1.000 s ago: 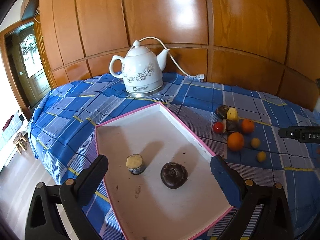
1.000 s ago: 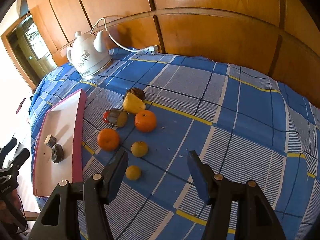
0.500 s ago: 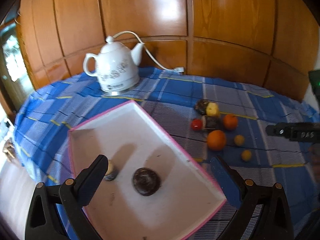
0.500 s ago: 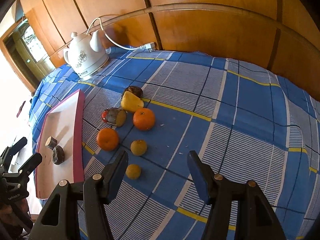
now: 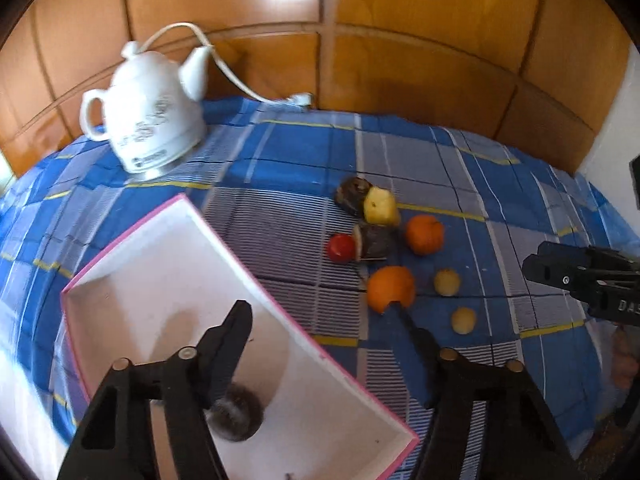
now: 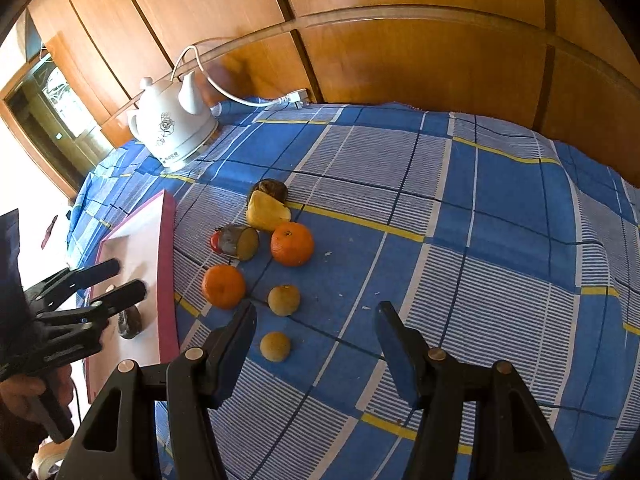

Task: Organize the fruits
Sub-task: 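Reach the left tool to the orange and close on it, then lower the orange into the tray with left tool while right grasps a yellow fruit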

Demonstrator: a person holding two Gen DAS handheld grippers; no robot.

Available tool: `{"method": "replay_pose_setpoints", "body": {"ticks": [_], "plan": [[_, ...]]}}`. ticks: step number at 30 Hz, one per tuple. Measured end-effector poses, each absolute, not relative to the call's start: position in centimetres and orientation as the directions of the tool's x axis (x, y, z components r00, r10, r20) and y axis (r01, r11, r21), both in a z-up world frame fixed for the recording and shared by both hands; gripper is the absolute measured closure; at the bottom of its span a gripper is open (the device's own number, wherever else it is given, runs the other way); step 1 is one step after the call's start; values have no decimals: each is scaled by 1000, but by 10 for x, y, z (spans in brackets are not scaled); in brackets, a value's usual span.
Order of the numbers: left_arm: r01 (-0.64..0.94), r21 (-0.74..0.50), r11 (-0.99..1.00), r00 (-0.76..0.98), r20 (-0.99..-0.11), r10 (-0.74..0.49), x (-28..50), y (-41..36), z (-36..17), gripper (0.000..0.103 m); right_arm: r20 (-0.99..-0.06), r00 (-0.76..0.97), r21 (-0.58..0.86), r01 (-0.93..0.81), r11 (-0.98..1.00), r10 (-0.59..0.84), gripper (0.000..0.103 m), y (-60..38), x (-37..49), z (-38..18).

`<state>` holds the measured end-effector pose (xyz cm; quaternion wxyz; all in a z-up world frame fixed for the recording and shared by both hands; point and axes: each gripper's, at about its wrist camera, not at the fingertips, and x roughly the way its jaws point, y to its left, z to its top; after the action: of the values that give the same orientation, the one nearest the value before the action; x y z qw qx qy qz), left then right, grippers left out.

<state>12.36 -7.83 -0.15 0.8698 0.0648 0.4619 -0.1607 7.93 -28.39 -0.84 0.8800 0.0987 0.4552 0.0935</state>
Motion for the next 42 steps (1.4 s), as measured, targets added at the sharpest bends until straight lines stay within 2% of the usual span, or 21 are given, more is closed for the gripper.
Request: {"method": "replay_pose_setpoints", "body": {"ticks": [5,7,10,13,17,18,19,21,27,28,30,35,42], "plan": [[373,-49,927,500,-831,-245,141,-94,-7,39,-782,566,259,-86,962,261,41,-281,79,-8],[380,-42,924,496,-834,-242,148,-97,-9,54,-782,569,256,-83,963,257,41,-281,79,-7],[395,-50,917,470,-847,-248,160,-100,-14,68,-781,570,261,-76,962,257,41,-283,80,-7],[397,-88,914,445,-852,-276,165,-102,-16,69,-785,565,261,-73,963,255,41,-283,81,-8],[489,-89,868,403,-859,-315,156,-120,-22,69,-788,559,260,-78,962,258,41,-282,82,-9],[499,-86,862,395,-863,-314,155,-125,-24,64,-789,557,258,-80,963,258,41,-281,83,-9],[504,-77,860,392,-867,-307,155,-129,-26,55,-791,555,255,-81,963,257,41,-280,83,-10],[496,-53,867,404,-869,-285,156,-135,-30,47,-794,553,250,-80,965,252,41,-280,83,-10],[506,-41,862,372,-891,-261,158,-146,-48,47,-801,549,247,-58,967,238,41,-284,85,-14],[504,-34,863,367,-896,-250,159,-147,-53,61,-803,550,243,-51,969,230,41,-285,86,-15],[494,-63,867,355,-896,-267,161,-144,-58,64,-804,554,238,-30,971,215,41,-288,87,-16],[467,-111,877,400,-858,-322,147,-133,-43,64,-816,527,273,-10,962,237,43,-293,92,-27],[458,-173,872,457,-795,-398,120,-111,-13,64,-833,458,275,-145,950,311,44,-258,94,-46]]}}
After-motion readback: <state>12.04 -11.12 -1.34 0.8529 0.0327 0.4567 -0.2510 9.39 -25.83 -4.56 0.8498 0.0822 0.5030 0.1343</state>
